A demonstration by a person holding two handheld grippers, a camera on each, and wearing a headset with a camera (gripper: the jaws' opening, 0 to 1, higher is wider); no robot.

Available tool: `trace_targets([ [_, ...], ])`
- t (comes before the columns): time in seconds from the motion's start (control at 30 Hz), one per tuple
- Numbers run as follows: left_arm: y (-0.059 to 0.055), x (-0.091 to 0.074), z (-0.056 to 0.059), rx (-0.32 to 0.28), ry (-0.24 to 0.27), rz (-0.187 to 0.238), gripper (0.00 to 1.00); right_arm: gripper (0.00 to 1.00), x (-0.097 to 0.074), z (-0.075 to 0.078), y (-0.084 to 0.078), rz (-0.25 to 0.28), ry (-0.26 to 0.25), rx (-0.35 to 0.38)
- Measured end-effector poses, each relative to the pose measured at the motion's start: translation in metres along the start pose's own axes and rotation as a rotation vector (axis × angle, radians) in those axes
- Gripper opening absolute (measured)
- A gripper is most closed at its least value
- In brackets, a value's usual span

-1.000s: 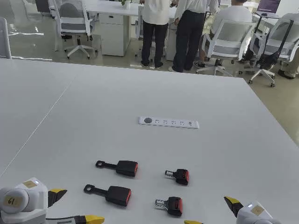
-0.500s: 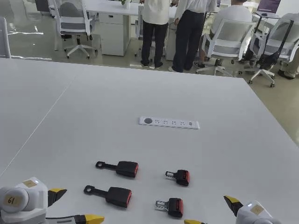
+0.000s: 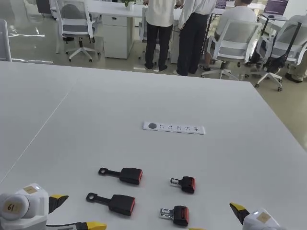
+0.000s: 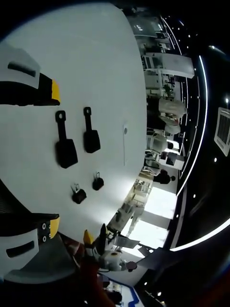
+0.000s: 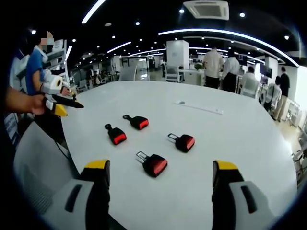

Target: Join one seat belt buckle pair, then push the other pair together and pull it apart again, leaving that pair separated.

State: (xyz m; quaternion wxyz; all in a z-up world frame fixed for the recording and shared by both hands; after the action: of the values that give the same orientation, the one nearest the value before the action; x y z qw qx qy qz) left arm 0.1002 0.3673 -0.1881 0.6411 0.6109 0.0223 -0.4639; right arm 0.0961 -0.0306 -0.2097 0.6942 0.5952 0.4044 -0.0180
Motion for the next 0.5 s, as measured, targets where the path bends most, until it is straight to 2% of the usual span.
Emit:
trace_targets([
  [0.5,-0.0004,0.0017,-0.0028,-0.003,-0.001,0.003,0.95,0.90,0.0040,-0.0009,0.0011,-0.004,0.007,0.002],
])
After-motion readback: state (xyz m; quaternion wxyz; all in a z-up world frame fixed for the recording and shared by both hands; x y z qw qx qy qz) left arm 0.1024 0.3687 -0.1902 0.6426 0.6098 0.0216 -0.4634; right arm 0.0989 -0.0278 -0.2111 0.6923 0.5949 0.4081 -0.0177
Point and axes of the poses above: the centre of the closed fingertips' face, and the gripper's own axes: x roughly forward along the fingers, z roughly to its right, y roughly out of its top, the point moved 9 cm from there along -x, roughly backward along the fingers, and after that the axes turned 6 degrees about -z, right-handed, at the moved point
